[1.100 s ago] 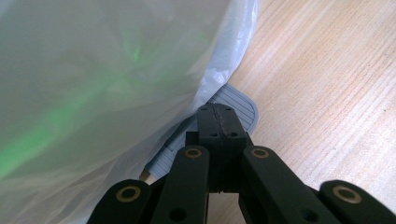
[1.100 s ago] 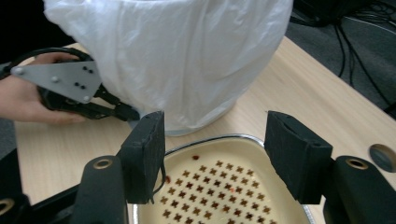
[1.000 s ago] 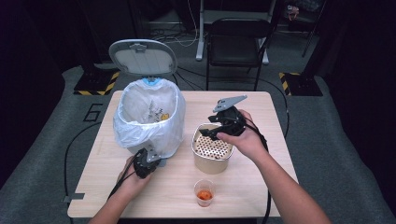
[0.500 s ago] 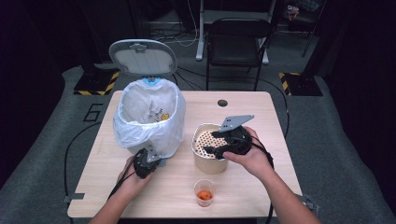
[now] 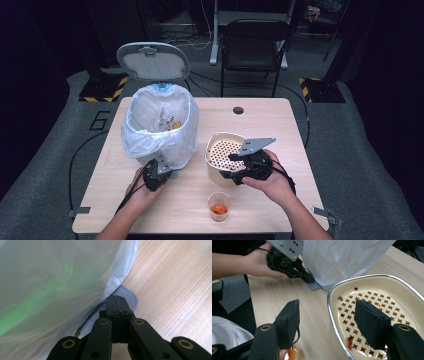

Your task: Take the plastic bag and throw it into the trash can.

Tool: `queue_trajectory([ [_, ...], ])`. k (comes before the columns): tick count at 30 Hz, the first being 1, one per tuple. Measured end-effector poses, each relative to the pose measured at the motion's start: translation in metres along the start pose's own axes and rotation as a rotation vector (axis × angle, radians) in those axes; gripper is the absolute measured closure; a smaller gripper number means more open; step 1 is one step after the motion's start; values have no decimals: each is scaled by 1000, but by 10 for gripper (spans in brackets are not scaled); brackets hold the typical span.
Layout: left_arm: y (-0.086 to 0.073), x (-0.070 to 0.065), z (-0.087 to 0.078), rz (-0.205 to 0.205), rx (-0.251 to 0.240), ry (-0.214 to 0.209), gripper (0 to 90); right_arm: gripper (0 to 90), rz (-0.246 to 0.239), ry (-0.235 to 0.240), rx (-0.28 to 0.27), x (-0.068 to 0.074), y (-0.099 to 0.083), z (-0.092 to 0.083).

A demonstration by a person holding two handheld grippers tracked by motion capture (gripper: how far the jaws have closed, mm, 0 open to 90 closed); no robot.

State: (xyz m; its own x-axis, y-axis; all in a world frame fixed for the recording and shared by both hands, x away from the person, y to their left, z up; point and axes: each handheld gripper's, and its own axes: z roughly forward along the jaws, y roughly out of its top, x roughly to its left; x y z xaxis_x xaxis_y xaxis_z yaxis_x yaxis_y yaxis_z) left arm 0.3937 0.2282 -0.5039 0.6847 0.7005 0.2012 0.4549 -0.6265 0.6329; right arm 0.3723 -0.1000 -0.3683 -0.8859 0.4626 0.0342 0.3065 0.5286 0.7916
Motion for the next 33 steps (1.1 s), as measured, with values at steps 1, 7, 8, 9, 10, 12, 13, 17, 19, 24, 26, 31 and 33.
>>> queue_trajectory([
  [1,0,0,0,0,0,0,900,370,0,0,0,0,0,0],
  [7,0,0,0,0,-2,1,900,376,14,0,0,3,-12,0],
  [8,0,0,0,0,1,1,900,398,26,31,-3,4,-17,1],
  [9,0,0,0,0,1,1,900,398,26,31,-3,4,-17,1],
  [10,0,0,0,0,1,1,900,399,30,45,1,5,-19,3],
  [12,0,0,0,-1,-3,2,900,372,23,51,2,9,-25,6],
  [13,0,0,0,-1,-3,2,900,372,23,51,2,9,-25,6],
  [17,0,0,0,0,-4,2,900,306,5,72,-9,18,-32,10],
  [19,0,-1,0,-6,-4,4,900,253,3,77,-4,26,-37,13],
  [24,0,-1,0,-15,-3,4,900,216,-26,100,11,32,-44,19],
  [26,0,-1,0,-8,0,4,900,201,-18,111,12,34,-48,23],
  [31,0,-1,0,-6,-1,4,900,177,-13,142,17,39,-55,29],
  [33,0,-1,0,-8,-2,5,900,172,-17,149,17,40,-56,30],
])
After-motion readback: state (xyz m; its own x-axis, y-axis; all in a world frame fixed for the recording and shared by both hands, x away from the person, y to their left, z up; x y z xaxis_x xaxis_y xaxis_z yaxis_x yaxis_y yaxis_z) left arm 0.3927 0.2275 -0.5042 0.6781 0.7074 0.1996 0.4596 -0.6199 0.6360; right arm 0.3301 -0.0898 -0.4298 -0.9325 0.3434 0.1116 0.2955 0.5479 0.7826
